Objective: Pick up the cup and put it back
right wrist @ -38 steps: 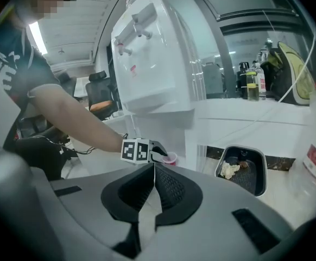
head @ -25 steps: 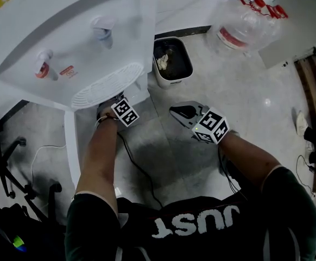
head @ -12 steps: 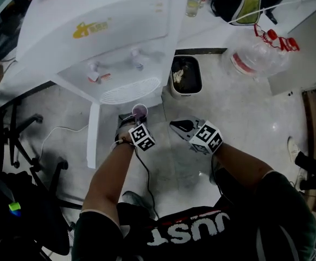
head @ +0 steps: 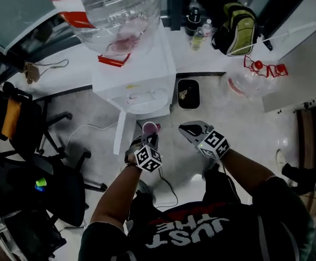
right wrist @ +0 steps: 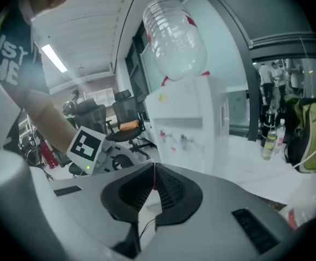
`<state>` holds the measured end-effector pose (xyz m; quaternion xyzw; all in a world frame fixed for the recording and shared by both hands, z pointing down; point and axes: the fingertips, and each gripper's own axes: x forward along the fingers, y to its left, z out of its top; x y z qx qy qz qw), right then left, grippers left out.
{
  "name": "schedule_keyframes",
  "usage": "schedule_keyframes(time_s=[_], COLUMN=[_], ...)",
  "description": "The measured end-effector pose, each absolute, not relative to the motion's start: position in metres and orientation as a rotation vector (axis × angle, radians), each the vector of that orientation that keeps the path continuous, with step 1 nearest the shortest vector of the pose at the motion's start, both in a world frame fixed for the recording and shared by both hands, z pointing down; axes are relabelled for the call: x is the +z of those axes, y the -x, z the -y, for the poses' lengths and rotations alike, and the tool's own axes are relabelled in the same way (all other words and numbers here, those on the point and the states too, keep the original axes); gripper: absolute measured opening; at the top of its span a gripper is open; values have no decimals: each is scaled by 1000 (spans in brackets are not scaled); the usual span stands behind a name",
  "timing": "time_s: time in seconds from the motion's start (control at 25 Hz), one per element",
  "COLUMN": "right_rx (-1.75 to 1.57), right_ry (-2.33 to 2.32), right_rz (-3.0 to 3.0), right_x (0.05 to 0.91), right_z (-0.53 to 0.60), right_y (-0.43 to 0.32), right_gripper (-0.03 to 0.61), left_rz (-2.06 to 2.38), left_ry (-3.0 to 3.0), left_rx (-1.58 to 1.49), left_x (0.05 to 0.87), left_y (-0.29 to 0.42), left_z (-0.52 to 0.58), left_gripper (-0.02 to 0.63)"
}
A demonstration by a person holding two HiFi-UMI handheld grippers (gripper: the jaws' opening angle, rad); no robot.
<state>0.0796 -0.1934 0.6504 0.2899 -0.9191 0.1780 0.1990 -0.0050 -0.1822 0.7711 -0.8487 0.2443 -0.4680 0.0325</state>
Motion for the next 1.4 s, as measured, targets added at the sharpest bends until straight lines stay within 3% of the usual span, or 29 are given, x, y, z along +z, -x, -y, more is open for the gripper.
schedule_keyframes(time_s=[0.48,0.84,1.4], right_rx=[276,64,-37], right_ry=[-760,-708,-694], right_rz=[2764,2899,2972], right_x=[359,228,171], right_z=[146,121,104], right_y=[-71,-49,-33], right_gripper=[34,35,34], left_rz=[-969,-1023,-1000], left_ry=[2676,2584,2552], left_rx=[-1107,-674,-481], left_x=[434,223,161], left_y=[31,60,67], left_z=[134,102,67], left_gripper=[28,28,27])
